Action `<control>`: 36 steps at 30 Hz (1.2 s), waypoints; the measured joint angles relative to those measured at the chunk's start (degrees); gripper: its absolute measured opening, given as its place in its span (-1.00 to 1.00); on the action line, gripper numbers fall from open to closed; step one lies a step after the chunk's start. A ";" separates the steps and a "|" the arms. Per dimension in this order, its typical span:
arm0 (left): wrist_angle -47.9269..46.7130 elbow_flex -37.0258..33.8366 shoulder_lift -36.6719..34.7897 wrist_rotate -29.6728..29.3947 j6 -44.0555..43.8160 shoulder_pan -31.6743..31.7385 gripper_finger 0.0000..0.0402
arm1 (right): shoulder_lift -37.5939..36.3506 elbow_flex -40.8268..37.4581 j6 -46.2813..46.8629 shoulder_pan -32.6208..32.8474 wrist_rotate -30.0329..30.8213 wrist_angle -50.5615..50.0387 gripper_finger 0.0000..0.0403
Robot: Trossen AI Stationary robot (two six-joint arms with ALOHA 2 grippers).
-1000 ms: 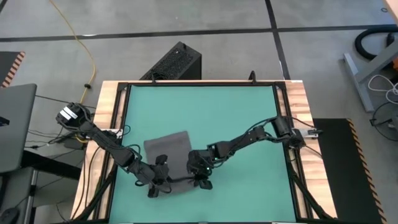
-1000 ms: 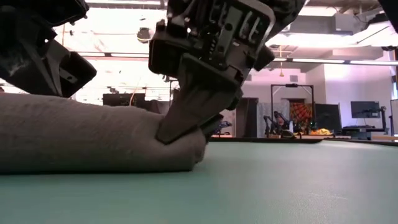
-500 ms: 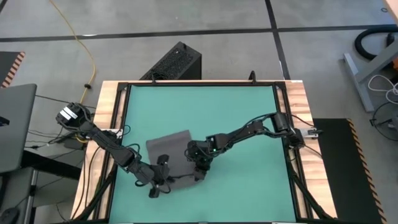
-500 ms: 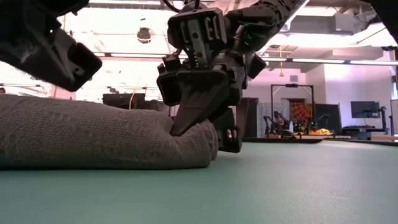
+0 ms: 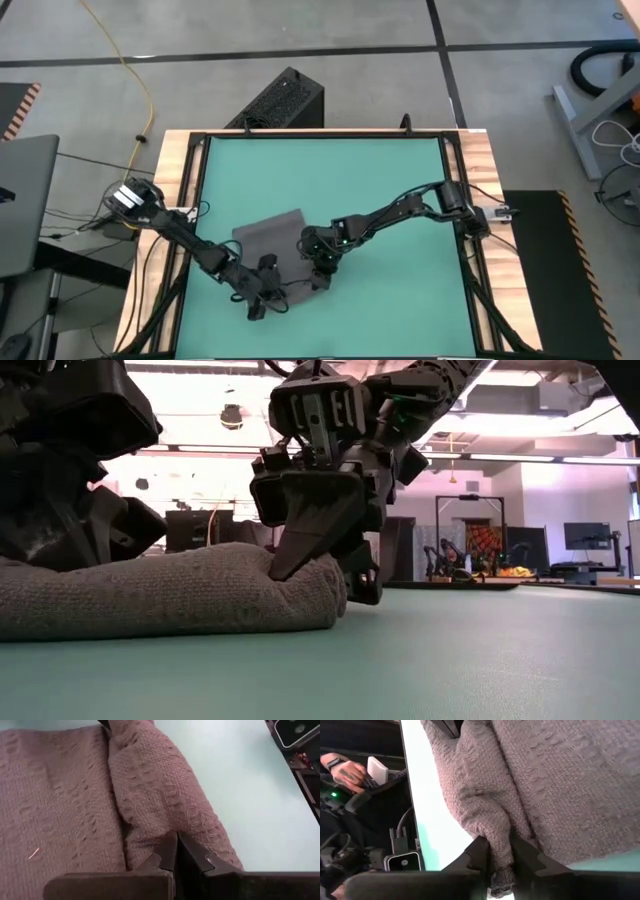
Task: Roll towel
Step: Roll the gray towel
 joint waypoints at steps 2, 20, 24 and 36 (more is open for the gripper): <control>-0.86 0.08 -0.11 -0.09 -1.28 -0.22 -1.00 | 0.00 0.00 -1.60 -0.21 -0.43 0.20 -0.51; -3.33 -0.10 -1.93 2.05 -3.92 -1.37 -1.00 | -12.32 0.07 -27.21 3.69 16.52 -9.19 0.07; -4.54 -0.19 -4.65 1.85 -3.64 -1.41 -1.00 | -11.80 0.09 -41.61 10.93 25.08 -6.96 0.06; -5.99 -0.19 -5.76 1.83 -4.44 -0.71 -1.00 | -6.62 0.04 -57.18 21.64 52.00 -0.60 0.05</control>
